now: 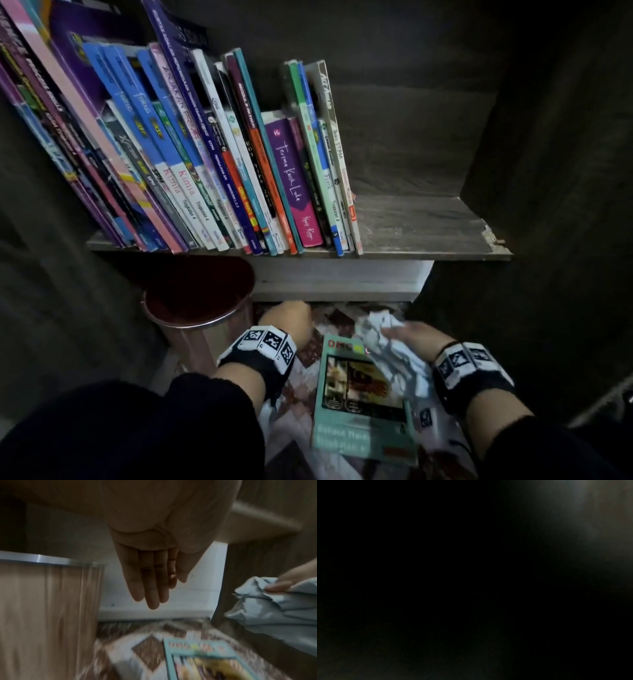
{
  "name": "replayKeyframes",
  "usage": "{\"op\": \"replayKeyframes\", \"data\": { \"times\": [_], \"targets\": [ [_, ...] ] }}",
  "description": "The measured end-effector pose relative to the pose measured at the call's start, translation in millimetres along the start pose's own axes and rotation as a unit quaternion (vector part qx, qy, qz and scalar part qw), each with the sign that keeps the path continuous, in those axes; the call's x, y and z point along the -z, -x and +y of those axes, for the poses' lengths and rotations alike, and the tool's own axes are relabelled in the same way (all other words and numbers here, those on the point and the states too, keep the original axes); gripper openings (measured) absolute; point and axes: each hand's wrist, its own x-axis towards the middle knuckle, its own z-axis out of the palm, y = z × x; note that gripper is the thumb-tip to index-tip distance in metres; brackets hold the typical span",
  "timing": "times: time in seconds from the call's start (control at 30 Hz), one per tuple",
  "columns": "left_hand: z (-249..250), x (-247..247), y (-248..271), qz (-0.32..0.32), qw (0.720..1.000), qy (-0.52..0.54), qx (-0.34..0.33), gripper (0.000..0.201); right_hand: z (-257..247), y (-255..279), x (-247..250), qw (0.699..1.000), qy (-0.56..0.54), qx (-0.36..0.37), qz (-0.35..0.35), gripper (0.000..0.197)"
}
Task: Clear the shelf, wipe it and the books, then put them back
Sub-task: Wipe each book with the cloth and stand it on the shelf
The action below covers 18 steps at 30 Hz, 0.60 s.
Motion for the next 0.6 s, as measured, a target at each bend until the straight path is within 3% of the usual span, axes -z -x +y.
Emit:
{"op": "replayKeyframes", "data": {
  "times": [0.13, 0.23, 0.33, 0.43, 0.5, 0.6],
  "targets": [
    [-8.6, -51.7, -6.5, -0.042, 0.999, -0.003, 0.028, 0.027, 47.2, -23.7, -17.1, 0.985, 0.141, -0.075, 0.073, 0.058],
    [-14.3, -99.8, -15.8, -0.095, 0.992, 0.048, 0.072, 0.026, 80.9, -42.8, -29.5, 0.976, 0.129, -0.127, 0.121, 0.049],
    [-15.9, -143.9, -25.5, -0.137, 0.981, 0.089, 0.106, 0.041, 102.7, -52.7, -48.2, 0.969, 0.135, -0.153, 0.142, 0.046],
    [-12.0, -167.3, -30.5, -0.2, 0.964, 0.116, 0.13, 0.034, 123.5, -57.4, -67.0, 0.968, 0.134, -0.16, 0.139, 0.042],
    [-12.6, -181.0, -29.4, -0.207, 0.954, 0.161, 0.146, 0.026, 140.7, -60.6, -78.0, 0.965, 0.159, -0.178, 0.11, 0.052],
    [-18.4, -216.7, -36.7, -0.175, 0.95, 0.21, 0.151, 0.054, 153.0, -56.1, -92.9, 0.955, 0.197, -0.211, 0.062, 0.072]
  ]
}}
